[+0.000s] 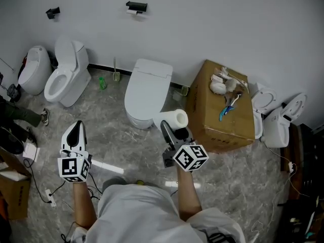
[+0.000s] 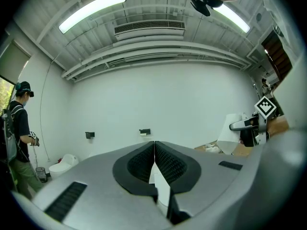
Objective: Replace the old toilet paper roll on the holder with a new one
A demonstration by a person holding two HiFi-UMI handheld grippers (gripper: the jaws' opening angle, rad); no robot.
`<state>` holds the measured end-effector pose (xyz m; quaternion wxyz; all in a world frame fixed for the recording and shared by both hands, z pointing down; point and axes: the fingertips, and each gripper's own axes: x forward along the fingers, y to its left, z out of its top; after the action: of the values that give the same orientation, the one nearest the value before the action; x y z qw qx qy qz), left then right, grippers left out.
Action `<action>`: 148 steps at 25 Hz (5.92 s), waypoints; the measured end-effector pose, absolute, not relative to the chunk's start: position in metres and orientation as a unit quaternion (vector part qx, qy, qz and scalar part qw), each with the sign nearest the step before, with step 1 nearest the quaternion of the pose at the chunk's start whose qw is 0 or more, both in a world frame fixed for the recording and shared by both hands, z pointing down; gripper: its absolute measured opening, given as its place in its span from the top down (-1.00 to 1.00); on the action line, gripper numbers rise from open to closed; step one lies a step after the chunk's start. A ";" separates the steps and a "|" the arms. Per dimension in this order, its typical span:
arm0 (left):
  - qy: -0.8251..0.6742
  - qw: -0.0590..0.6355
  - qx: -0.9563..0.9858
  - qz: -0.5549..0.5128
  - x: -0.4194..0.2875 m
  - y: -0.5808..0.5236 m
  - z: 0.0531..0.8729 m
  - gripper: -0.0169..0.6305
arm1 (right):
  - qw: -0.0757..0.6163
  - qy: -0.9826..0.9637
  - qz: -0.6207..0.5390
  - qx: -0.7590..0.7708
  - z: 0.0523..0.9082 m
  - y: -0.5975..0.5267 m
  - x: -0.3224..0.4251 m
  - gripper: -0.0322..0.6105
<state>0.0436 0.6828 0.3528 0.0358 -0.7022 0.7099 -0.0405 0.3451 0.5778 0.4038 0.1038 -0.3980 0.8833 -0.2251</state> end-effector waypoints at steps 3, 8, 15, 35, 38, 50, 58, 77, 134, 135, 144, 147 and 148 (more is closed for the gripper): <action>0.711 0.038 -0.701 -0.045 0.044 0.667 0.354 0.88 | 0.108 0.883 -0.230 -0.394 0.406 0.559 0.344 -0.05; 0.710 0.035 -0.701 -0.050 0.030 0.641 0.365 0.88 | 0.107 0.883 -0.229 -0.395 0.413 0.532 0.329 -0.05; 0.701 0.025 -0.711 -0.048 -0.006 0.580 0.380 0.88 | 0.102 0.879 -0.231 -0.405 0.424 0.476 0.292 -0.05; 0.658 -0.006 -0.751 -0.048 -0.158 0.397 0.390 0.88 | 0.079 0.860 -0.228 -0.450 0.419 0.318 0.137 -0.05; 0.652 -0.010 -0.757 -0.043 -0.176 0.375 0.392 0.88 | 0.079 0.856 -0.224 -0.459 0.418 0.305 0.122 -0.05; 0.628 -0.022 -0.777 -0.038 -0.190 0.307 0.405 0.88 | 0.073 0.843 -0.220 -0.486 0.423 0.256 0.111 -0.05; 0.619 -0.013 -0.784 -0.042 -0.183 0.242 0.405 0.88 | 0.080 0.845 -0.210 -0.486 0.425 0.192 0.109 -0.05; 0.623 0.017 -0.779 -0.074 -0.138 0.084 0.390 0.88 | 0.120 0.838 -0.242 -0.475 0.430 0.029 0.150 -0.05; 0.416 0.303 -0.761 -0.396 -0.139 -0.411 0.457 0.17 | 0.154 0.783 -0.345 -0.493 0.481 -0.354 0.066 -0.05; 0.417 0.307 -0.758 -0.397 -0.137 -0.414 0.456 0.17 | 0.155 0.784 -0.346 -0.492 0.480 -0.355 0.065 -0.05; 0.400 0.337 -0.727 -0.446 -0.129 -0.434 0.467 0.21 | 0.146 0.783 -0.352 -0.492 0.486 -0.357 0.075 -0.05; 0.400 0.342 -0.717 -0.456 -0.129 -0.438 0.470 0.21 | 0.147 0.782 -0.353 -0.492 0.486 -0.357 0.078 -0.05; 0.400 0.346 -0.713 -0.461 -0.129 -0.440 0.470 0.21 | 0.147 0.782 -0.353 -0.492 0.486 -0.357 0.079 -0.05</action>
<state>-0.1290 -0.4396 0.4704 0.3462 -0.7128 0.3998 -0.4606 0.0789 -0.3567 0.4860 0.1474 -0.4915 0.7823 -0.3530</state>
